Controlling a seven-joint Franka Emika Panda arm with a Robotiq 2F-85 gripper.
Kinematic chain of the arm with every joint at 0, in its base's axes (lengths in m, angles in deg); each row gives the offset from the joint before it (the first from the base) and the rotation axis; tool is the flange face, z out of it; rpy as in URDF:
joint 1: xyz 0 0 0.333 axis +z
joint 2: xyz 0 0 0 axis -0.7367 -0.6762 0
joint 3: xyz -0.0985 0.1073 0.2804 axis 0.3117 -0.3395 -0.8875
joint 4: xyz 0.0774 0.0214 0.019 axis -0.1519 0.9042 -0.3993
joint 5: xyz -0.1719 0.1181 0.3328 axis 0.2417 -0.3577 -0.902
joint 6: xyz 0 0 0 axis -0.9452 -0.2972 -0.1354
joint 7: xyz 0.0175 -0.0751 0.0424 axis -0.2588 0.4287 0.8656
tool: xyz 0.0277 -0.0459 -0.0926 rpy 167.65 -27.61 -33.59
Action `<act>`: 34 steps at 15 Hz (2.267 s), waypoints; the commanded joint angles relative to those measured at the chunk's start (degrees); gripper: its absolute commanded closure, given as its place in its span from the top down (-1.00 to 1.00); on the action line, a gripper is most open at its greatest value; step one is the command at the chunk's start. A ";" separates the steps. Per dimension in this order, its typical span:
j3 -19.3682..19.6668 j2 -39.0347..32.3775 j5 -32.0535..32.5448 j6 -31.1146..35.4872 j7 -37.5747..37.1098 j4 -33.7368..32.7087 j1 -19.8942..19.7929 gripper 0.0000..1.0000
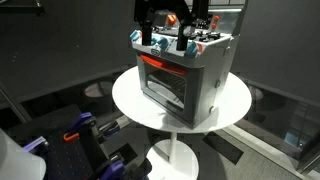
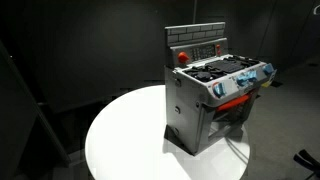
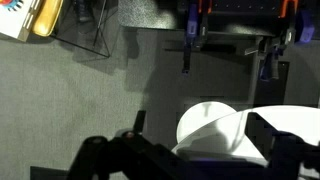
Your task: Press the top red button on the right
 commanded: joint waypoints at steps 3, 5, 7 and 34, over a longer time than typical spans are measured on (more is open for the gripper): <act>0.09 -0.32 0.18 0.85 -0.73 -0.30 0.29 1.00; 0.04 -0.65 -0.47 2.73 -1.60 -0.94 0.42 1.00; -0.17 -0.88 -0.97 5.52 -2.26 -1.79 0.70 1.00; -4.93 -30.49 2.78 28.90 -19.21 -31.44 4.46 1.00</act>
